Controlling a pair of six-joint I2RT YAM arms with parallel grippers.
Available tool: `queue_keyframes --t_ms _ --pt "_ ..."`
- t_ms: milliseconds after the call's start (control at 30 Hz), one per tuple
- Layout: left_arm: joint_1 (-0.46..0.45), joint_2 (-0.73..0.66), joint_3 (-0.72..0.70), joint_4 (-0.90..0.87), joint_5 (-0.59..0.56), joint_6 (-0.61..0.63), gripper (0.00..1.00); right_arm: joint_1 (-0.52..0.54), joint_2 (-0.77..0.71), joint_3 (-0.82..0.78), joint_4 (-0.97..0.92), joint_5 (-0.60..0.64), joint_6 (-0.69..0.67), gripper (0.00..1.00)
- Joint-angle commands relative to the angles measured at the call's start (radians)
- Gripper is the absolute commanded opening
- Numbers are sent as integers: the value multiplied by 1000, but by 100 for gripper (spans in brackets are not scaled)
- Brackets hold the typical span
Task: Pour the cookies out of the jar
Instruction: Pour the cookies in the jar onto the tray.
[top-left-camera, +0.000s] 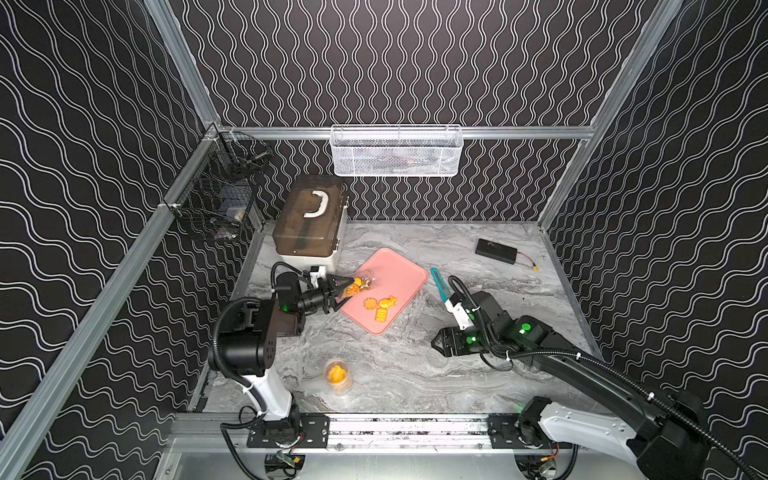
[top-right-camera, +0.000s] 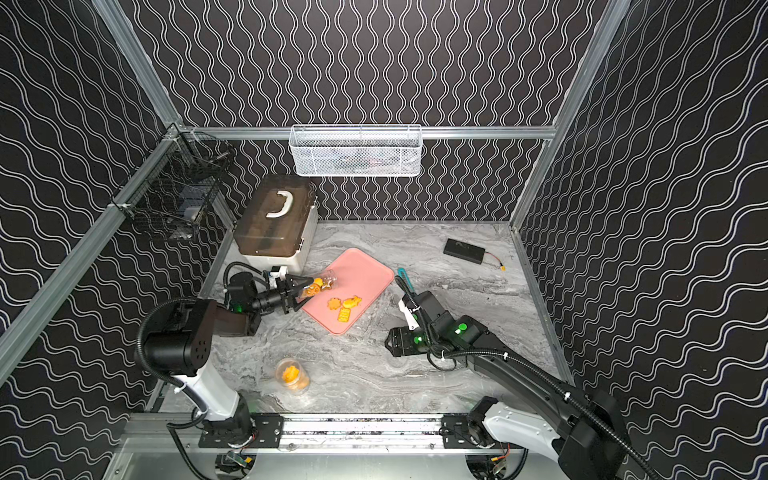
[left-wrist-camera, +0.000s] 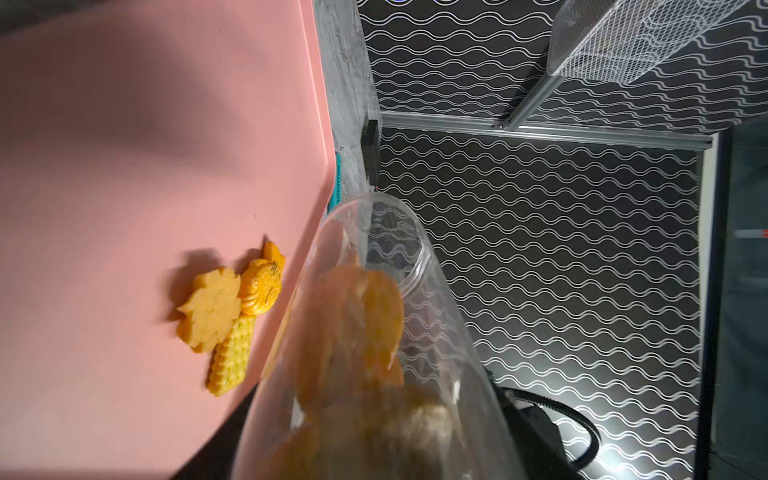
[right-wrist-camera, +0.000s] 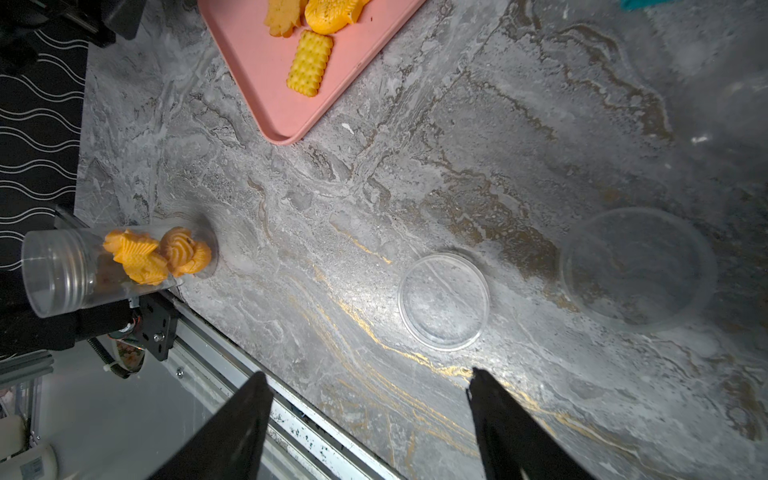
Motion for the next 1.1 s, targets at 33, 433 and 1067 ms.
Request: queue_keyframes --t_ms 33,433,1067 --pt "2 -13 29 -236 -17 183 46 1 5 7 6 -6 -7 78" --pt "-3 -42 84 -508 -55 376 46 1 8 13 5 -8 -3 78" --pt "-33 -226 221 -913 -296 600 46 1 10 9 27 -24 22 78"
